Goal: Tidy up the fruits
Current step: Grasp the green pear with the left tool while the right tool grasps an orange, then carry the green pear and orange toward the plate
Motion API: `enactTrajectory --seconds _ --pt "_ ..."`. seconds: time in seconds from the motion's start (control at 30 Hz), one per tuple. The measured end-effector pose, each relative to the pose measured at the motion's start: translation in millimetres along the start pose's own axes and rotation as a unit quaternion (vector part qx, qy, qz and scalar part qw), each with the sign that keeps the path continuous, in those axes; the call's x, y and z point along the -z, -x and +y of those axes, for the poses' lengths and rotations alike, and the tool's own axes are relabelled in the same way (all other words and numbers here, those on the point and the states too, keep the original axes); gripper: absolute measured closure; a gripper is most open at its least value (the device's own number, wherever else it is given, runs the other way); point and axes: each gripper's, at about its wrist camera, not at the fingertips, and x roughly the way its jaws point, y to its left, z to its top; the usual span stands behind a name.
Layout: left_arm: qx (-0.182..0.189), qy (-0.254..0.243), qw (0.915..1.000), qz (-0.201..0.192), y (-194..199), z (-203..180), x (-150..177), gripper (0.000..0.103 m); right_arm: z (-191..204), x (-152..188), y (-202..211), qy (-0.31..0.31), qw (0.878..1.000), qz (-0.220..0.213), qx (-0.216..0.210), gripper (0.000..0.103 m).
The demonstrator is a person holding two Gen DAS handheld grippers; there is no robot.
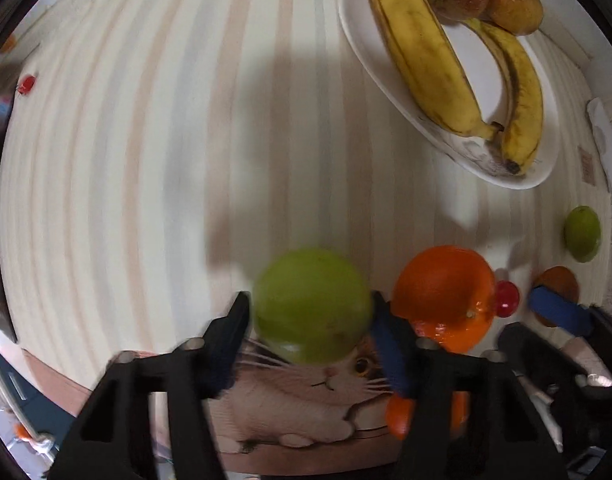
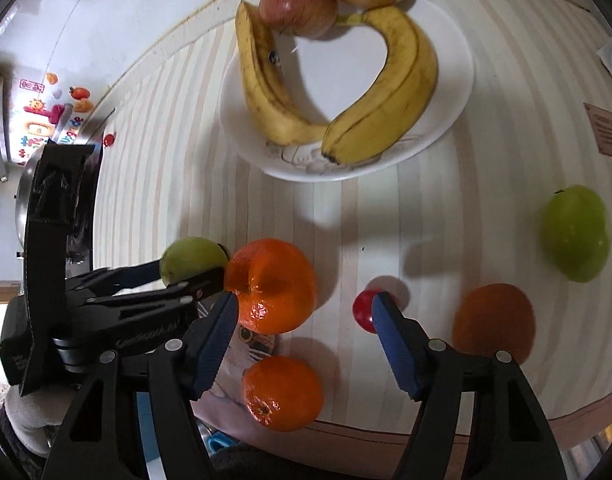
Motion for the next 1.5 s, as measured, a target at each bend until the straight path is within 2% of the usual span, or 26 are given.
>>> enactTrajectory --seconds 0.07,0.27,0.5,0.7,0.8,1.0,1.17,1.33,1.5 --pt "-0.025 -0.009 0.9996 -0.013 2 0 4 0.05 2 -1 -3 0.0 1.0 0.004 -0.001 0.031" --pt "-0.04 0.016 0.999 -0.016 2 29 18 0.049 18 -14 -15 0.006 1.0 0.013 -0.005 0.031" --pt "-0.036 0.034 0.9985 -0.023 1 42 26 0.05 42 -23 -57 0.029 0.998 0.055 0.008 0.03" --pt "-0.034 0.039 0.9983 -0.028 1 49 20 0.05 58 -24 -67 0.08 0.995 0.035 0.048 0.036" --pt "-0.028 0.04 0.9983 -0.03 9 52 9 0.05 61 -24 -67 0.089 0.994 0.031 0.051 0.036" --pt "0.006 0.039 0.9979 -0.052 47 49 1 0.05 49 -22 -40 0.067 0.998 0.01 0.019 0.036" --pt "0.053 0.042 0.9947 -0.077 81 36 -31 0.05 35 -38 9 0.039 0.999 -0.037 -0.006 0.036" --pt "0.077 0.053 0.9915 -0.091 93 27 -74 0.05 0 -76 53 -0.015 0.995 -0.097 -0.003 0.036" --pt "0.099 0.069 0.9898 -0.075 83 22 -111 0.05 -37 -125 63 -0.054 0.99 -0.128 0.025 0.036"
